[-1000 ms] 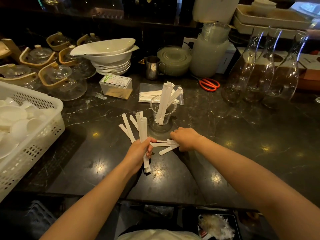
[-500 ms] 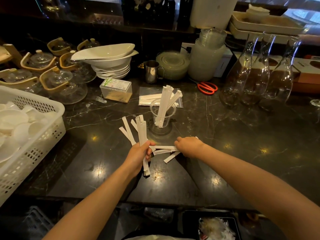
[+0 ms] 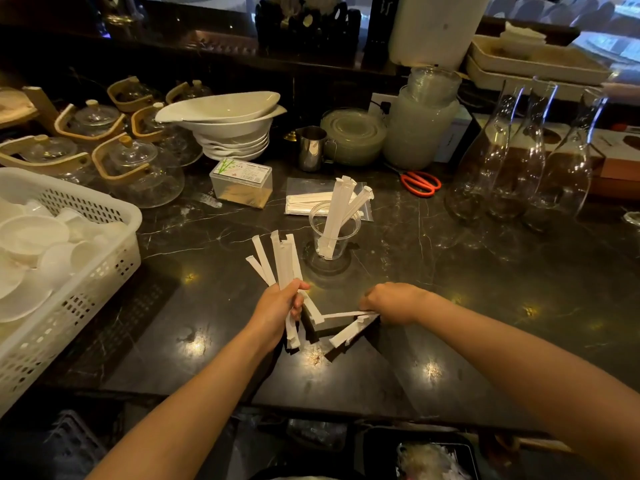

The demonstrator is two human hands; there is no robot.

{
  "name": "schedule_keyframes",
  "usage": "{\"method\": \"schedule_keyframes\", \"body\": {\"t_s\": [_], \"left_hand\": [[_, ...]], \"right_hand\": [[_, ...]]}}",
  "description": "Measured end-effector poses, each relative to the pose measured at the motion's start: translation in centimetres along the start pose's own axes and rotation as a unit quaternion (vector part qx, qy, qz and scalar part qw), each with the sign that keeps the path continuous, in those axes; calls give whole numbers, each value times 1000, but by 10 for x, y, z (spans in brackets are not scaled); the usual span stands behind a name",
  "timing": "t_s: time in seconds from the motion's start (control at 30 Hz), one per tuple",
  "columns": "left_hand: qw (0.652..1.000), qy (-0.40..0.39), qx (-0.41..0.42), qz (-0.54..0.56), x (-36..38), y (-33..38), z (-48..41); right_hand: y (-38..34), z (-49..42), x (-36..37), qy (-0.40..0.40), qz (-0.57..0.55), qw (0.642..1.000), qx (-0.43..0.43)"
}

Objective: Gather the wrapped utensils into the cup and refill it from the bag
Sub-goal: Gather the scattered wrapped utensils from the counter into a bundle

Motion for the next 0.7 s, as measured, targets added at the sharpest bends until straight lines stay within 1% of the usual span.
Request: {"method": "schedule_keyframes", "body": {"t_s": [0.17,0.37,0.5,0.7], "left_hand": [[1000,-6,8,12,-3,3,-2],[1000,-3,13,27,-9,5,-3],[1000,4,6,17,-15,6,-8],[999,40,-2,-6,-22,9,-19]], "right_hand": [[-1,5,-11,-1,-51,999,-9],[-12,9,-20,-22,-128,991,-24],[-22,9,-30,-23,-131,991,-30],[-31,10,-42,-7,-139,989,-49]]}}
Point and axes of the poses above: each hand's wrist, its own z-axis away from the middle knuckle, its own x-axis out of the palm, y = z × x, the point moved 5 cm from there along -z, towards the middle knuckle, and after that the axes turned 8 degrees about -z, right-handed, at the moved point
